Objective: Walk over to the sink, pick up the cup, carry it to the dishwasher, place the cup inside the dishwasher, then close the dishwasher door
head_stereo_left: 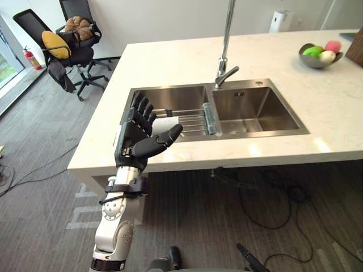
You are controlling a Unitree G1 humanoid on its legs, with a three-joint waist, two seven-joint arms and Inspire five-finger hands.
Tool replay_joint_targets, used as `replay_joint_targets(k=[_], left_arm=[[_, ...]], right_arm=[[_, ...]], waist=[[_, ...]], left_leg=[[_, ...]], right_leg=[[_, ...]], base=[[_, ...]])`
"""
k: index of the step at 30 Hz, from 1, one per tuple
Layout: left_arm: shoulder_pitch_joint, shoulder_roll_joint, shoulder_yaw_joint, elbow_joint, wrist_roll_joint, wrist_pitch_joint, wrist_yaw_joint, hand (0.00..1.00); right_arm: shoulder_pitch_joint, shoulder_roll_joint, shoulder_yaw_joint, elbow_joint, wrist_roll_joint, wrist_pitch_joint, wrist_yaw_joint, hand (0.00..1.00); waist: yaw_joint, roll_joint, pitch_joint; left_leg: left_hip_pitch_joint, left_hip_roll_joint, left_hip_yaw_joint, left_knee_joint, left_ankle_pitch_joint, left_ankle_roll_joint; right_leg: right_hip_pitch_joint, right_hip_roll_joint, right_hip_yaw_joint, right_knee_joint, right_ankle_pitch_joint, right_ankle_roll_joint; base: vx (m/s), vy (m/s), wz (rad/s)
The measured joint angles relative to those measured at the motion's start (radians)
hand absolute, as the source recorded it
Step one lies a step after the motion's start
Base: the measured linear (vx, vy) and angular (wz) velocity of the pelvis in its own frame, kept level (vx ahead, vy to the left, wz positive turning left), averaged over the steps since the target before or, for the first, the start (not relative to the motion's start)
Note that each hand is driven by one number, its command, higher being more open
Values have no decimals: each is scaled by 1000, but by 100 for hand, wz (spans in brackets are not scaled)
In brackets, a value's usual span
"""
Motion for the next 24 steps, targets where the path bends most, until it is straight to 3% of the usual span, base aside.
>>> replay_joint_targets(k=[3, 6, 8, 9, 10, 11, 12, 14, 15, 17, 19, 20, 21, 22, 23, 24], left_arm=[[13, 15, -2, -1, -48, 0, -6, 100], [30, -19, -36, -36, -40, 3, -17, 100], [36, -27, -51, -81, 18, 3, -38, 100], [38, -24, -52, -113, 43, 3, -42, 100], [38, -24, -53, -127, 56, 3, -42, 100], [38, -26, -59, -138, 71, -1, -45, 100], [38, -27, -60, -138, 74, -4, -44, 100], [37, -17, -59, -128, 75, -18, -34, 100], [34, 2, -60, -110, 78, -30, -24, 100], [6, 39, -82, -62, 100, -31, -10, 100], [-18, 79, -101, -12, 102, -24, -9, 100], [-12, 79, -111, 11, 103, -21, -10, 100], [0, 58, -122, 17, 103, -12, -4, 100], [15, 28, -150, 17, 114, -10, -9, 100], [13, 15, -167, 15, 131, -10, -18, 100], [9, 12, -169, 14, 141, -9, -26, 100]], right_arm=[[5, -21, 71, -5, -1, 17, -7, 100], [-7, -40, 130, -22, -5, 31, -36, 100], [-11, -40, 128, -40, 11, 30, -61, 100], [-13, -39, 126, -56, 38, 28, -71, 100], [-14, -39, 124, -64, 47, 29, -75, 100], [-13, -41, 116, -70, 64, 28, -84, 100], [-17, -44, 118, -75, 65, 28, -91, 100], [-22, -46, 119, -85, 67, 29, -92, 100], [-36, -43, 120, -87, 75, 30, -90, 100], [-41, -29, 126, -94, 76, 37, -90, 100], [-31, 0, 130, -103, 77, 41, -98, 100], [-32, 5, 132, -94, 76, 46, -118, 100], [-31, -11, 131, -86, 81, 56, -120, 100], [-23, -37, 132, -78, 85, 73, -118, 100], [-22, -48, 131, -61, 84, 82, -118, 100], [-22, -48, 131, -58, 83, 87, -118, 100]], waist=[[2, -1, -13], [5, -1, -25], [2, -20, -22], [-1, -46, -12], [-4, -55, -6], [-13, -47, -4], [-13, -46, -5], [-9, -39, -6], [-8, -24, -7], [-17, -15, -5], [-35, -48, -14], [-28, -58, -16], [-26, -31, -20], [-19, 8, -38], [-6, 32, -48], [-6, 37, -51]], left_leg=[[10, 4, -2, -2, -30, -12], [10, 19, -17, -8, -57, -11], [39, -3, -52, -5, -78, -1], [69, -34, -71, 3, -95, 8], [87, -45, -86, 9, -102, 16], [118, -50, -126, 27, -128, 26], [133, -43, -144, 33, -142, 23], [142, -23, -169, 33, -155, 10], [137, 17, -197, 42, -164, -13], [114, 58, -244, 85, -179, -53], [111, 47, -299, 96, -194, -82], [133, 44, -304, 86, -208, -106], [132, 66, -299, 89, -210, -115], [121, 108, -280, 86, -221, -134], [121, 141, -274, 69, -217, -139], [123, 154, -273, 59, -212, -147]], right_leg=[[-15, -4, -35, 47, 3, 4], [-97, -18, -116, 240, -8, 21], [-202, -103, -161, 548, -19, 49], [-253, -169, -153, 722, 20, 88], [-273, -194, -139, 796, 58, 91], [-312, -225, -117, 923, 58, 57], [-339, -231, -115, 952, 3, 18], [-394, -223, -124, 897, -59, -13], [-436, -174, -107, 703, -68, -24], [-445, -87, -16, 440, -44, 2], [-430, -77, 20, 258, 125, 11], [-410, -81, -2, 223, 173, 7], [-396, -55, -11, 207, 180, 3], [-371, -12, -34, 137, 191, -16], [-350, 28, -43, 74, 209, -34], [-341, 44, -49, 53, 214, -42]], base=[[125, -44, -3], [88, 7, 14], [164, 61, 44], [218, 59, 54], [248, 40, 76], [259, 1, 73], [246, -18, 69], [171, -54, 45], [180, -109, 48], [239, -257, 79], [244, -360, 85], [180, -306, 25], [267, -384, 18], [218, -209, 2], [232, -203, 3], [215, -205, -1]])
